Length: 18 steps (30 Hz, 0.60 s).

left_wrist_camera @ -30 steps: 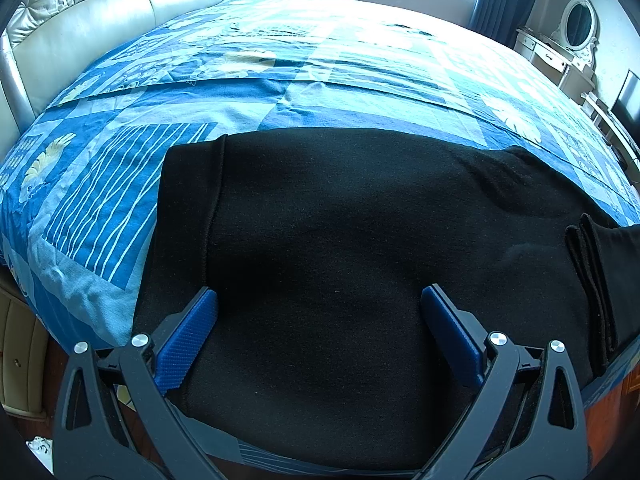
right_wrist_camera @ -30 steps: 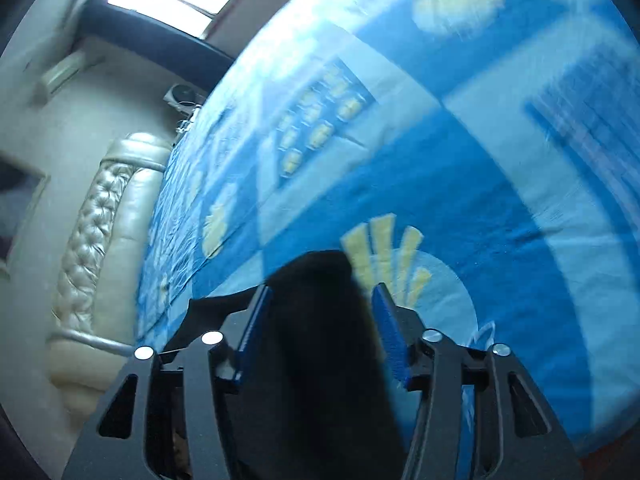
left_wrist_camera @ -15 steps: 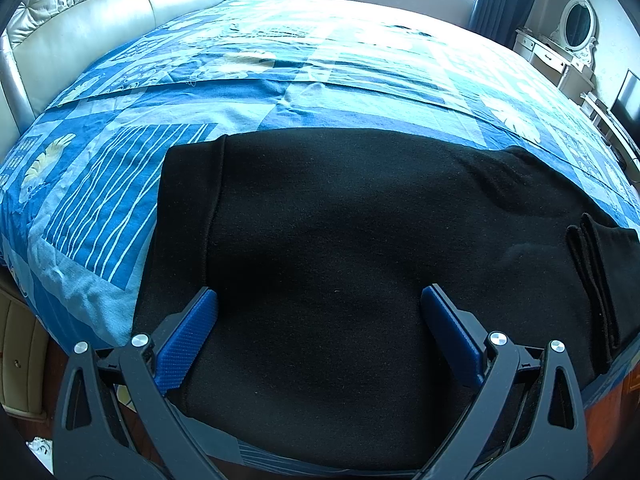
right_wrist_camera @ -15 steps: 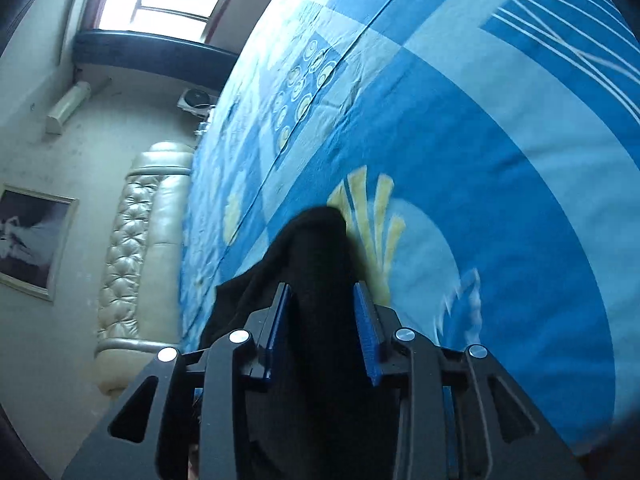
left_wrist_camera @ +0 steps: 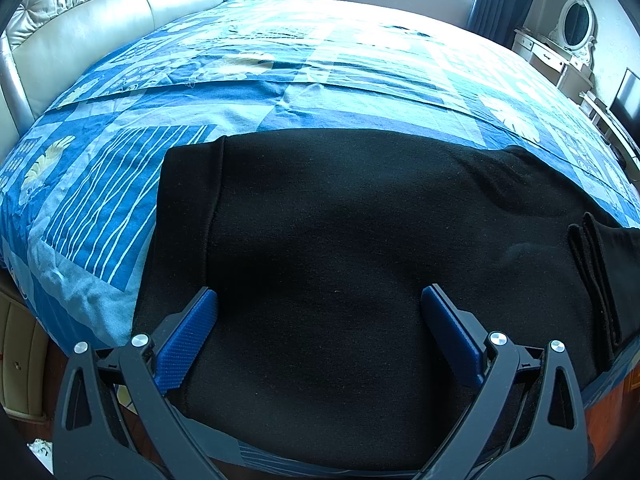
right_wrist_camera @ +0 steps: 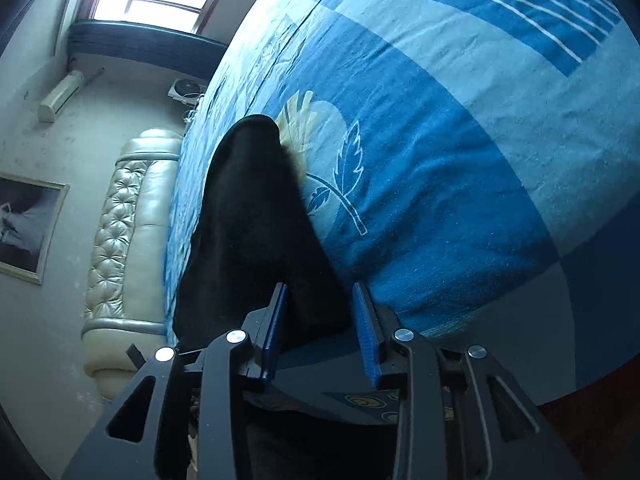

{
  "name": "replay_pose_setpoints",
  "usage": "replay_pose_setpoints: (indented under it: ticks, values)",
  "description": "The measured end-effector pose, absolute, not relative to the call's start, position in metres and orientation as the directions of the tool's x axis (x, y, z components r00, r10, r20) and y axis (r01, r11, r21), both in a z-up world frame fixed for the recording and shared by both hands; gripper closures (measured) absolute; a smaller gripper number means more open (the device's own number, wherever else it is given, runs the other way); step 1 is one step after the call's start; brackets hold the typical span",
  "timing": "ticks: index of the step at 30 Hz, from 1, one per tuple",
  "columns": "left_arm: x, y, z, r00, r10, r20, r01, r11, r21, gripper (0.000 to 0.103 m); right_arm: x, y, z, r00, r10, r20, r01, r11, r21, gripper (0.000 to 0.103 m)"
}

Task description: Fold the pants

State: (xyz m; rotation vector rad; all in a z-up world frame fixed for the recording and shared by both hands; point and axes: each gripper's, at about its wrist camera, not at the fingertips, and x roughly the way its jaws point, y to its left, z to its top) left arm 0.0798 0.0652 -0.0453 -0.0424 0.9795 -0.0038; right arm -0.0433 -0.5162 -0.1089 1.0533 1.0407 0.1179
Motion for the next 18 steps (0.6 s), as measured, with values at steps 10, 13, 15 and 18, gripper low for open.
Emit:
replay_pose_setpoints:
  ticks: [10,13,15,18]
  values:
    - [0.079,0.065,-0.046,0.557,-0.026,-0.83,-0.012,0.999,-0.039,0.002,-0.019,-0.457,-0.029,0.615,0.475,-0.63,0.228,0.657,0.719,0.067]
    - [0.08,0.065,-0.047,0.556,-0.03,-0.831,-0.009,0.999,-0.042,0.002,0.008,-0.396,-0.037,0.532,0.656,-0.535,0.12,0.567,0.815,0.066]
    - [0.079,0.065,-0.047,0.556,-0.031,-0.83,-0.008,0.999,-0.043,0.002,0.024,-0.357,-0.051,0.457,0.743,-0.49,0.08,0.514,0.854,0.066]
    - [0.079,0.065,-0.047,0.559,-0.031,-0.829,-0.006,0.999,-0.041,0.002,0.039,-0.314,-0.072,0.359,0.794,-0.49,0.054,0.506,0.861,0.066]
